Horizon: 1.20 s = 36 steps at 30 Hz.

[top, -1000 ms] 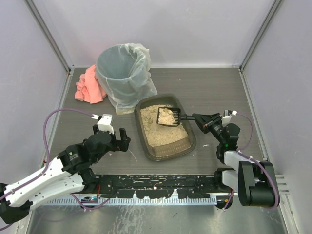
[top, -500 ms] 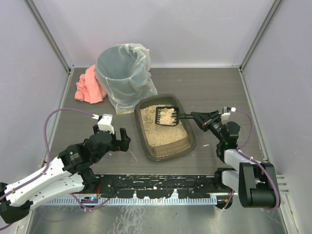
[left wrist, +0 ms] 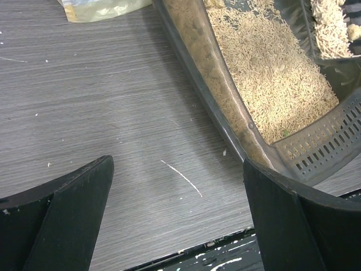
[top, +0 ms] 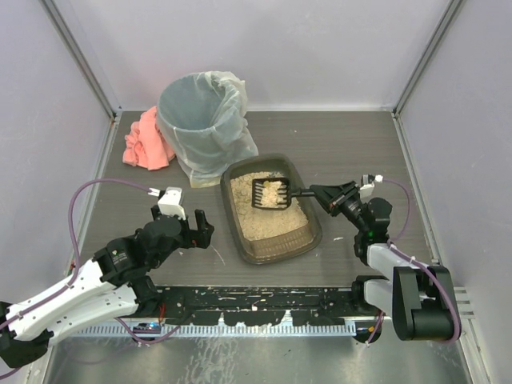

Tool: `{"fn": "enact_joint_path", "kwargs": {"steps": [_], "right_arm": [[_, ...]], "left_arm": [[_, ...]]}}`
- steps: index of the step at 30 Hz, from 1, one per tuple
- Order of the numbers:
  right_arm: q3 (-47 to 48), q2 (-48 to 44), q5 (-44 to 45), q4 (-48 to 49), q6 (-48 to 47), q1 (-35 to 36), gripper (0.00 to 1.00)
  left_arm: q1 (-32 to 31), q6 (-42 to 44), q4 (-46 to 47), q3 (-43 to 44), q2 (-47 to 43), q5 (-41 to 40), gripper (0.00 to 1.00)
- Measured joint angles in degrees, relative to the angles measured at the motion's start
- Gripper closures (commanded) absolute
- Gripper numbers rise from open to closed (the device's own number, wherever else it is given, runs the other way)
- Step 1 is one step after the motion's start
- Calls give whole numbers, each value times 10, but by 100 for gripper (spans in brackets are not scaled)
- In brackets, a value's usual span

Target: Clean the litter box

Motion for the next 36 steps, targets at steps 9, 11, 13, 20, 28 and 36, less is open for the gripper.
{"fn": "enact_joint_path", "kwargs": {"steps": [9,11,13,20,28,36], "right_arm": [[11,-19,4,-21,-10,15,99],[12,-29,5,-32,-18,10,99],[23,-17,-3,-33,-29,15,99],[20,2,-14,-26,-28,7,99],[30,2,-26,-33,-35,6,99],[26,-21,-21,-50,-42,-10,99]], "left_arm": [[0,-2,0,-2,-5,2,1],[0,-2,-1,-2,-5,2,1],[0,-3,-2,-2,-6,2,1],[0,-8,-2,-4,-9,0,1],[0,-12,-1,-4,2,0,1],[0,-12,0,-4,3,0,1]]}}
